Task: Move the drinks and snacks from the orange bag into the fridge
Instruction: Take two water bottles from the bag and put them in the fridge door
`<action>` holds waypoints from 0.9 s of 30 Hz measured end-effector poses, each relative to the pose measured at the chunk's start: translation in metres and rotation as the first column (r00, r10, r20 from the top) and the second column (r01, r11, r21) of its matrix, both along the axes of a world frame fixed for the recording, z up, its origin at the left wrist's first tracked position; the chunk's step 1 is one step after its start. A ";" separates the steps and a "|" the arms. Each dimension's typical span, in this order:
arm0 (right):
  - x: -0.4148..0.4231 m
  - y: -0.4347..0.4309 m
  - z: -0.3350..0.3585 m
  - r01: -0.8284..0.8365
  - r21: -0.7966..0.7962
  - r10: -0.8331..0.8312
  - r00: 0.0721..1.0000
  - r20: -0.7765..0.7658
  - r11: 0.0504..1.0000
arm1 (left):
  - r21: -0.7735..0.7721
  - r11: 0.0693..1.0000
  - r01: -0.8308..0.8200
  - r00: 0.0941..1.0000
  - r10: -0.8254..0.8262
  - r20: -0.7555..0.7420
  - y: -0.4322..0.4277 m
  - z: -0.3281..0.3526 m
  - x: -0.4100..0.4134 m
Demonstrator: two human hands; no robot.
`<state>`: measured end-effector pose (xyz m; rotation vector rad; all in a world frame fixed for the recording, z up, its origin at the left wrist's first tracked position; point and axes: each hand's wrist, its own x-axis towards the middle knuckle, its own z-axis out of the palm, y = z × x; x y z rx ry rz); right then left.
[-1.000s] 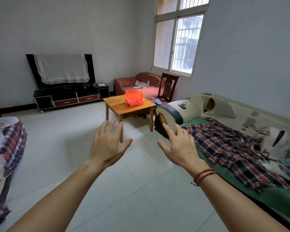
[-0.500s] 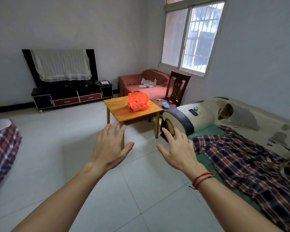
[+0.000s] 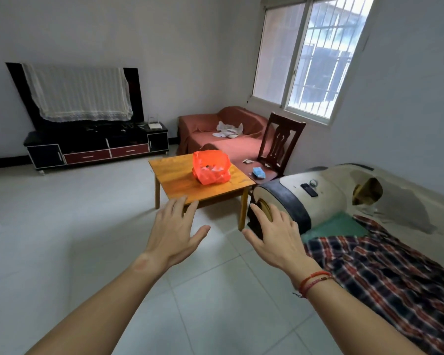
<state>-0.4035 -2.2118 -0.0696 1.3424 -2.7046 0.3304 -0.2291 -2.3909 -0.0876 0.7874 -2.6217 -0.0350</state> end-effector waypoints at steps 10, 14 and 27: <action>-0.133 -0.133 -0.013 0.026 0.026 -0.027 0.999 0.031 0.999 | 0.022 0.999 0.024 0.998 -0.025 0.053 -0.126 -0.001 -0.136; -0.184 -0.175 -0.024 0.020 0.037 -0.021 0.999 0.045 0.999 | 0.042 0.999 0.023 0.997 -0.026 0.076 -0.168 -0.010 -0.185; -0.389 -0.335 -0.052 -0.056 0.123 0.045 0.995 0.090 0.991 | 0.079 0.995 -0.066 0.985 0.053 0.163 -0.320 -0.030 -0.376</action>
